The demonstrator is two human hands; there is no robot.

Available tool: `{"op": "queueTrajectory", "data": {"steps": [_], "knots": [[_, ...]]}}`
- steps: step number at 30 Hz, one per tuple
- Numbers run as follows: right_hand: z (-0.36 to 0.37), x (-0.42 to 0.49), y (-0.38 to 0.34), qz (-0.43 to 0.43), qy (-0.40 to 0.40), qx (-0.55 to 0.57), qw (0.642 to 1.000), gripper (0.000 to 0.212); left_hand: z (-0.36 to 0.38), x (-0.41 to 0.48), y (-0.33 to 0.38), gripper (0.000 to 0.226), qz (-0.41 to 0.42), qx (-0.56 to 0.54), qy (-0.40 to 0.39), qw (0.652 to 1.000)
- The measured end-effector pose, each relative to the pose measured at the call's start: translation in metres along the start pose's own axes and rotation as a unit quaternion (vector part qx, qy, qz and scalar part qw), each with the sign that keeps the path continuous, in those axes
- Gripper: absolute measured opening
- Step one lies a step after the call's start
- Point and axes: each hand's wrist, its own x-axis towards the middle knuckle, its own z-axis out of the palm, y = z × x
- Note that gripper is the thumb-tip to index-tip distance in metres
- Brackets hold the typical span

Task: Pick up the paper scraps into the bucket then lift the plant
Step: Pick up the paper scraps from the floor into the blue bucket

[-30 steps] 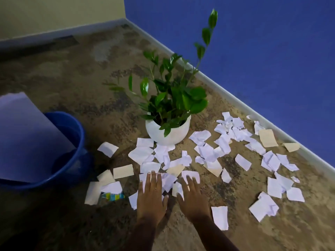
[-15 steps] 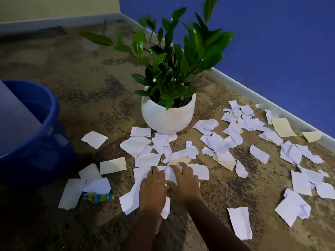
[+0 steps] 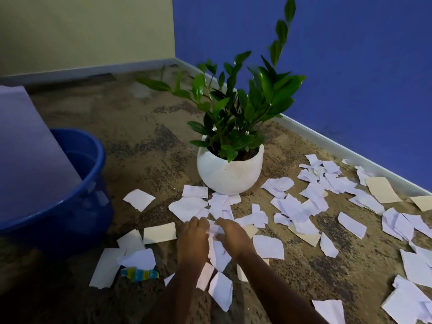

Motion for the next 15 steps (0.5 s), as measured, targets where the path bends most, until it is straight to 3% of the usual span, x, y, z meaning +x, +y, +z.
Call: {"op": "queueTrajectory", "data": {"steps": [6, 10, 15], "knots": [[0.000, 0.038, -0.023, 0.011, 0.034, 0.048, 0.998, 0.047, -0.014, 0.023, -0.024, 0.056, -0.066, -0.011, 0.025, 0.997], [0.008, 0.060, -0.033, 0.006, 0.023, 0.035, 0.999, 0.055, -0.018, 0.035, -0.049, 0.062, -0.100, -0.026, -0.002, 0.995], [0.021, 0.081, -0.039, 0.062, 0.009, 0.046, 0.997, 0.066, -0.019, 0.052, -0.065, 0.059, -0.169, -0.216, -0.008, 0.962]]}}
